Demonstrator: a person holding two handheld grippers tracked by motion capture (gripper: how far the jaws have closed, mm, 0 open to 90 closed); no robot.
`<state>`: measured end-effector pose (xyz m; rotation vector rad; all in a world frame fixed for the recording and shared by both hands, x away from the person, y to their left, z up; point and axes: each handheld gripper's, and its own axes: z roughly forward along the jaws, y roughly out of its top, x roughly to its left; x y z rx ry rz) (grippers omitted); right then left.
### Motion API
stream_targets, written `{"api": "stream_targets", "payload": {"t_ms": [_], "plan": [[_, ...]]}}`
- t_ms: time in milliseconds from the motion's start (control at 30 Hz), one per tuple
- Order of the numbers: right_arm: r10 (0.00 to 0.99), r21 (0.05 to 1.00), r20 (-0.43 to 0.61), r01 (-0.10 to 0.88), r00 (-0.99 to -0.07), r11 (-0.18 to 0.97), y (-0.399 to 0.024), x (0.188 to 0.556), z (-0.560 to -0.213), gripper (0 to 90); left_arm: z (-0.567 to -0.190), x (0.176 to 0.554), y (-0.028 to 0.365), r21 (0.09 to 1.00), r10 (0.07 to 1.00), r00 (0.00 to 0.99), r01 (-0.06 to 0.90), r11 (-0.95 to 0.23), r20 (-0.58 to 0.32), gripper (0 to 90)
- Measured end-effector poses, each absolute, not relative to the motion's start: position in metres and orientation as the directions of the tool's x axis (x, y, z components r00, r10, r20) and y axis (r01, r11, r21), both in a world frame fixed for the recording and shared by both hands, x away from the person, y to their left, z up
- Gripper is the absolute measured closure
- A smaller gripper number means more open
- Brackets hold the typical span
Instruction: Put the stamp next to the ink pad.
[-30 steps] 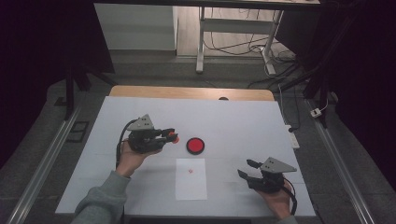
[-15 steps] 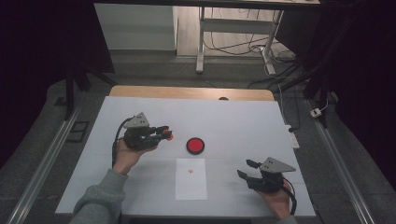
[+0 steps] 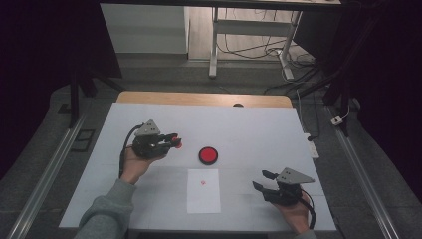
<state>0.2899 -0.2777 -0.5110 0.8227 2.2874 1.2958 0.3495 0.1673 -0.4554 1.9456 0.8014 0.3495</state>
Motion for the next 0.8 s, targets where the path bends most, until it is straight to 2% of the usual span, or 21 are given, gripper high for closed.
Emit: {"api": "stream_targets", "payload": {"t_ms": [400, 800], "plan": [[0.657, 0.864, -0.037, 0.306, -0.753, 0.399, -0.279, 0.292, -0.513, 42.1, -0.475, 0.368, 0.170, 0.835, 0.696, 0.711, 0.439, -0.332, -0.097, 72.3], [0.646, 0.863, -0.032, 0.305, -0.763, 0.403, -0.278, 0.292, -0.514, 42.1, -0.492, 0.387, 0.157, 0.810, 0.706, 0.703, 0.463, -0.361, -0.087, 72.3]]}}
